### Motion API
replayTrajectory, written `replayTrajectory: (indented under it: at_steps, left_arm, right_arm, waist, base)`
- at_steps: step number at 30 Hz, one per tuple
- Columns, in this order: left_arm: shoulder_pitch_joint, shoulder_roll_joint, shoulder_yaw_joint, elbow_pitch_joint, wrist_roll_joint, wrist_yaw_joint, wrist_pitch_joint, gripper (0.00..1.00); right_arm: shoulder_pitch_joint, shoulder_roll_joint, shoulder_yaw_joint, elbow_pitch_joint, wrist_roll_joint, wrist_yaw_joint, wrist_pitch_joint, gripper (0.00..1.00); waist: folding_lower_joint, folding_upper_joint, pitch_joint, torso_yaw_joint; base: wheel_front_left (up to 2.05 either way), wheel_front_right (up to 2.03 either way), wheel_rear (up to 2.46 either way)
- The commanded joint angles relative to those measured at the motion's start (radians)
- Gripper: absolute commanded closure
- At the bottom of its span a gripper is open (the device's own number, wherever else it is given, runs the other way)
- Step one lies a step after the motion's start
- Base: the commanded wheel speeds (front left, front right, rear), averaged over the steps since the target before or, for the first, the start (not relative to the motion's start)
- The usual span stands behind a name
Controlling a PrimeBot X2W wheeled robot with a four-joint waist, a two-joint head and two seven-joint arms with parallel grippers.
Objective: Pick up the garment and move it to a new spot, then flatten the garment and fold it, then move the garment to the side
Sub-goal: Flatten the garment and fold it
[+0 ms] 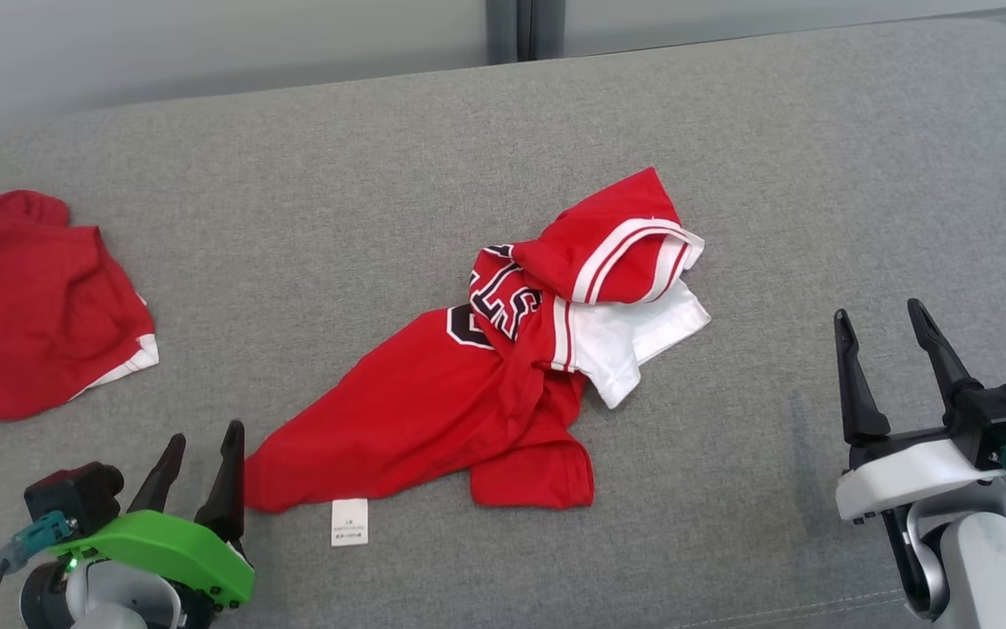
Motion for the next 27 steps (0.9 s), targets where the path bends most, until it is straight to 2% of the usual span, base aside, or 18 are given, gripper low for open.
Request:
replayTrajectory:
  at_steps: [1, 6, 10, 13, 16, 21, 27]
  left_arm:
    - [0.022, 0.000, 0.010, -0.020, 0.004, 0.009, -0.021, 0.00]
    - [0.057, 0.004, 0.023, -0.048, 0.050, 0.028, -0.062, 0.00]
    - [0.090, 0.003, 0.041, -0.061, 0.110, 0.024, -0.081, 0.00]
    - [0.106, 0.007, 0.056, -0.081, 0.181, 0.005, -0.088, 0.00]
    - [0.140, -0.021, 0.112, -0.099, 0.249, -0.015, -0.087, 0.00]
    - [0.198, -0.076, 0.222, -0.116, 0.392, -0.092, -0.088, 0.00]
    - [0.265, -0.172, 0.351, -0.092, 0.506, -0.178, -0.087, 0.00]
  right_arm:
    - [0.022, -0.008, -0.008, -0.002, -0.007, 0.000, -0.003, 0.00]
    - [0.041, -0.015, -0.013, 0.005, -0.012, 0.000, -0.003, 0.00]
    - [0.053, -0.027, -0.007, 0.017, -0.009, 0.000, -0.003, 0.00]
    - [0.064, -0.035, -0.002, 0.026, -0.006, 0.000, -0.003, 0.00]
    - [0.073, -0.034, 0.001, 0.036, -0.003, 0.000, -0.003, 0.00]
    - [0.095, -0.025, 0.021, 0.045, 0.020, 0.000, -0.003, 0.00]
    - [0.144, -0.008, 0.049, 0.072, 0.043, 0.000, -0.003, 0.00]
  waist:
    - [0.0000, 0.0000, -0.021, 0.020]
    - [0.0000, 0.0000, -0.054, 0.042]
    - [0.0000, 0.0000, -0.082, 0.058]
    - [0.0000, 0.0000, -0.100, 0.069]
    - [0.0000, 0.0000, -0.117, 0.076]
    - [0.0000, 0.0000, -0.140, 0.077]
    - [0.0000, 0.0000, -0.173, 0.069]
  base:
    - [0.00, 0.00, 0.00]
    - [0.00, 0.00, 0.00]
    - [0.00, 0.00, 0.00]
    - [0.00, 0.00, 0.00]
    - [0.00, 0.00, 0.00]
    - [0.00, 0.00, 0.00]
    - [0.00, 0.00, 0.00]
